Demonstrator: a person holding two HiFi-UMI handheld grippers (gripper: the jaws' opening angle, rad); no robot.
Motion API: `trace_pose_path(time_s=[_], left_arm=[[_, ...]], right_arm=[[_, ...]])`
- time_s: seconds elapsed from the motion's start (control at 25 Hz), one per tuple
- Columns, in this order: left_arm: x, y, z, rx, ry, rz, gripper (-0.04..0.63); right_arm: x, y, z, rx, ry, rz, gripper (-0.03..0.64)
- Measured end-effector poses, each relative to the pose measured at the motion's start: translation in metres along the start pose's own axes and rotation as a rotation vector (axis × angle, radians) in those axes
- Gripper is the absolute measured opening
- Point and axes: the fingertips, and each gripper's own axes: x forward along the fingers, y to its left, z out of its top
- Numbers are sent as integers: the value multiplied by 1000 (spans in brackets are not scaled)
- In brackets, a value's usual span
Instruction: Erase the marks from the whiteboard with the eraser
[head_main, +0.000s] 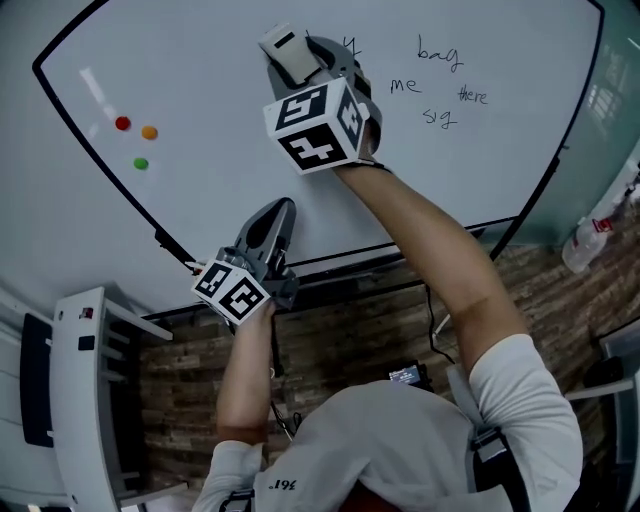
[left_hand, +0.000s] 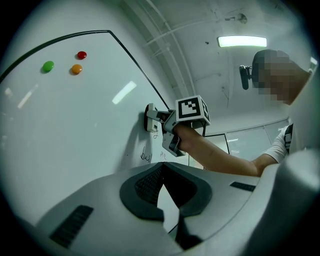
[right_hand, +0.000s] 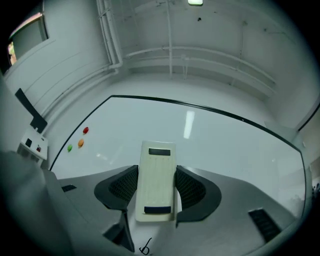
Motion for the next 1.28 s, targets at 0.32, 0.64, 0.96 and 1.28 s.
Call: trace_pose_path(time_s=[0.32, 0.64, 0.96, 1.28], left_arm=[[-5, 7, -3, -12, 10, -1, 6], [-1, 6, -17, -42, 36, -11, 6], [10, 1, -25, -54, 47, -20, 6], [20, -6, -29, -51, 47, -15, 6]], right_arm=[[17, 2, -6, -55, 45, -98, 255], [19, 2, -8, -68, 77, -145, 253], [14, -8, -13, -26, 76, -134, 253], [10, -21, -21, -18, 101, -130, 253]])
